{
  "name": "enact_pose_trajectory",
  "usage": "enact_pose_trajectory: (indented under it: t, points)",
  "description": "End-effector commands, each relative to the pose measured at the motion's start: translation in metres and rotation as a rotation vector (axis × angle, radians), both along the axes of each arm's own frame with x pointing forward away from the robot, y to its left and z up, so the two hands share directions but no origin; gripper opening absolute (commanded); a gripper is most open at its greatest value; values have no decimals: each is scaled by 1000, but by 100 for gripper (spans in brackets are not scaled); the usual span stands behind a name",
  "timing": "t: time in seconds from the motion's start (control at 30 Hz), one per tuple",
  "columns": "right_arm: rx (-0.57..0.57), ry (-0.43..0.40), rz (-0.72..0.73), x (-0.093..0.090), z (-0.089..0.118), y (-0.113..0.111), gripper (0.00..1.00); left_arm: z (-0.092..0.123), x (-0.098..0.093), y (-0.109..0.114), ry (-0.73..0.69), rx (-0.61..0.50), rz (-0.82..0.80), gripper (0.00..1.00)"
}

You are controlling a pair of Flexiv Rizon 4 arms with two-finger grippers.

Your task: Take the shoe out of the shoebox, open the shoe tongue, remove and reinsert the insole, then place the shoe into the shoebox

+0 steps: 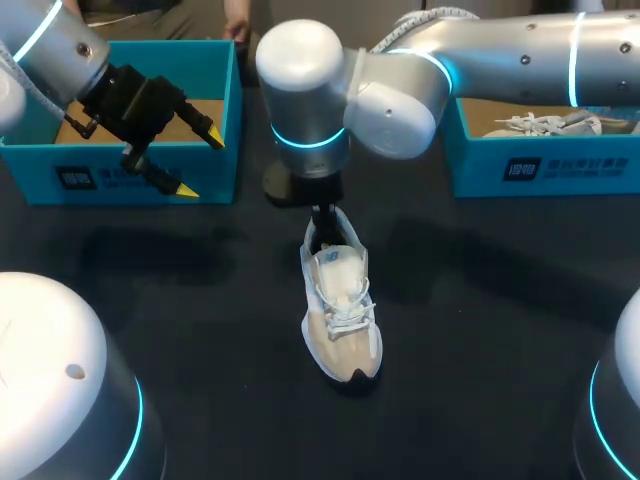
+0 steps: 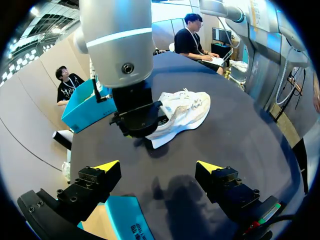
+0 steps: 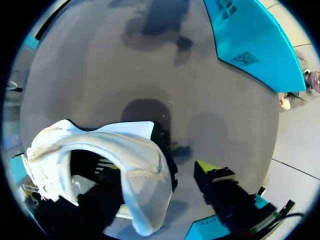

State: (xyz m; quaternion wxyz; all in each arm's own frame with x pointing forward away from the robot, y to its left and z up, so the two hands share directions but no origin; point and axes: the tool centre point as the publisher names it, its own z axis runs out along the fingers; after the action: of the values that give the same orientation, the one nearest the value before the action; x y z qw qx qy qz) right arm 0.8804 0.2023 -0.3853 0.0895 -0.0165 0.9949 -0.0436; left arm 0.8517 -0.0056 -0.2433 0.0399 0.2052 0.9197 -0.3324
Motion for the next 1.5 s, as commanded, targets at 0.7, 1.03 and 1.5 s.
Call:
enact_pose_trajectory:
  t: [0.7,1.03,1.5]
  points:
    - [18,-21,-23,-24,73,1,0,1,0,0,-1,3,0,100]
    - [30,-42,63,-39,163,-4,0,1,0,0,-1,3,0,100]
    - [8,-69,21,-36,224,-20,0,1,0,0,-1,3,0,100]
